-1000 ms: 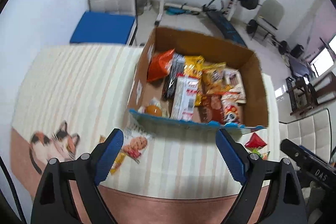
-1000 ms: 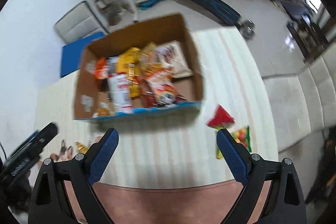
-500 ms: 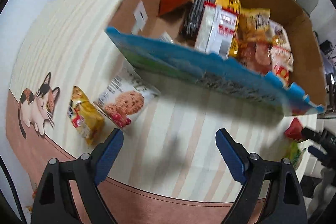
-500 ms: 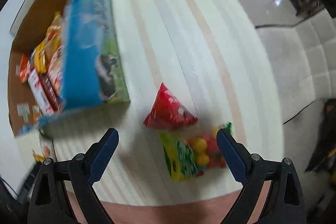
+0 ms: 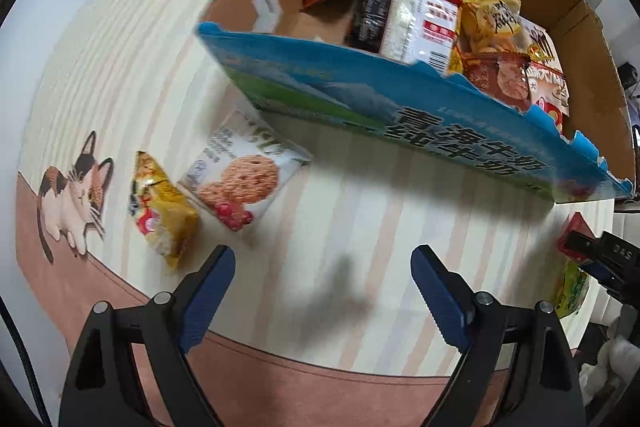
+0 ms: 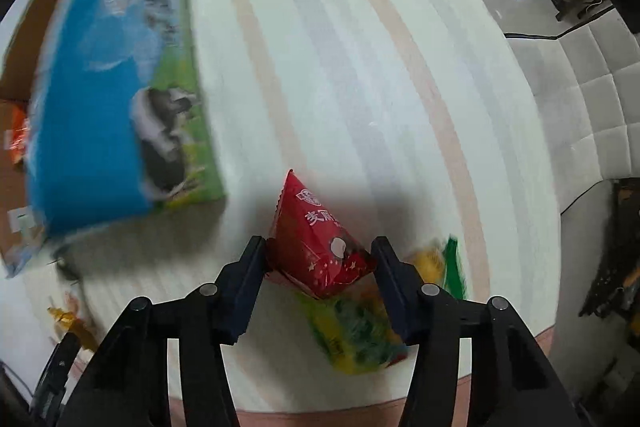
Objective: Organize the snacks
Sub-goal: 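Grasp the yellow panda chip bag with left tool while right tool grasps red pouch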
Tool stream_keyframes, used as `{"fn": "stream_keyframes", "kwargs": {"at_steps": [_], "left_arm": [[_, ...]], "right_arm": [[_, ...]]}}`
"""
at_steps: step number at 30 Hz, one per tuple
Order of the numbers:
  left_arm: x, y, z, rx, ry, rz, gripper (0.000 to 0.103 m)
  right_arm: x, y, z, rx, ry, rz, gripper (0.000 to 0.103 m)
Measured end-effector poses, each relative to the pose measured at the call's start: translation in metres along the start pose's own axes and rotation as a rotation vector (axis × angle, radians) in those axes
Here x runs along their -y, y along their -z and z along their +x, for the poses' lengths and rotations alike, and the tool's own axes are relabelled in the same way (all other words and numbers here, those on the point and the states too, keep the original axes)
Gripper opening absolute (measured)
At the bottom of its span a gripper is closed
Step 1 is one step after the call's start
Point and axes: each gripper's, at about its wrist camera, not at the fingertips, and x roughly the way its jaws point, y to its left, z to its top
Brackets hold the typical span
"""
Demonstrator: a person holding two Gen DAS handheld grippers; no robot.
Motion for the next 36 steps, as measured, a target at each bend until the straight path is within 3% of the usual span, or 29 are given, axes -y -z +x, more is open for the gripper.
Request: {"fn": "stream_keyframes", "kwargs": {"at_steps": [5, 8, 13, 15, 23, 24, 27, 33, 36], "left_arm": [[-0.05, 0.006, -0.005, -0.019, -0.001, -0.063, 0.09], [-0.096, 0.004, 0.001, -0.064, 0.023, -0.169, 0.09], [-0.169, -0.003, 0.03, -0.165, 0.183, -0.462, 0.09], [-0.189, -0.004, 0.039, -0.17, 0.25, -0.568, 0.09], [-0.219, -0.012, 0.085, -0.266, 0.335, -0.731, 0.09], [-0.22, -0.011, 0.09, -0.292, 0.373, -0.749, 0.085], [-0.218, -0.012, 0.091, -0.275, 0.368, -0.715, 0.065], [-0.194, -0.014, 0.078, -0.262, 0.283, -0.486, 0.062], [-0.168, -0.006, 0.068, -0.252, 0.191, -0.299, 0.061]], "right_arm": [[-0.022, 0.031, -0.025, 0.028, -0.074, -0.038, 0.057], [-0.047, 0.049, -0.033, 0.019, -0.126, -0.069, 0.057], [-0.103, 0.078, -0.031, -0.002, -0.178, -0.115, 0.057], [-0.116, 0.076, -0.028, -0.016, -0.184, -0.13, 0.057], [-0.161, 0.093, -0.008, -0.034, -0.153, -0.18, 0.057], [-0.165, 0.094, -0.005, -0.037, -0.151, -0.183, 0.057], [-0.156, 0.09, -0.006, -0.042, -0.142, -0.194, 0.057], [-0.16, 0.096, 0.0, -0.076, -0.116, -0.24, 0.057], [-0.159, 0.106, 0.006, -0.107, -0.085, -0.277, 0.057]]}}
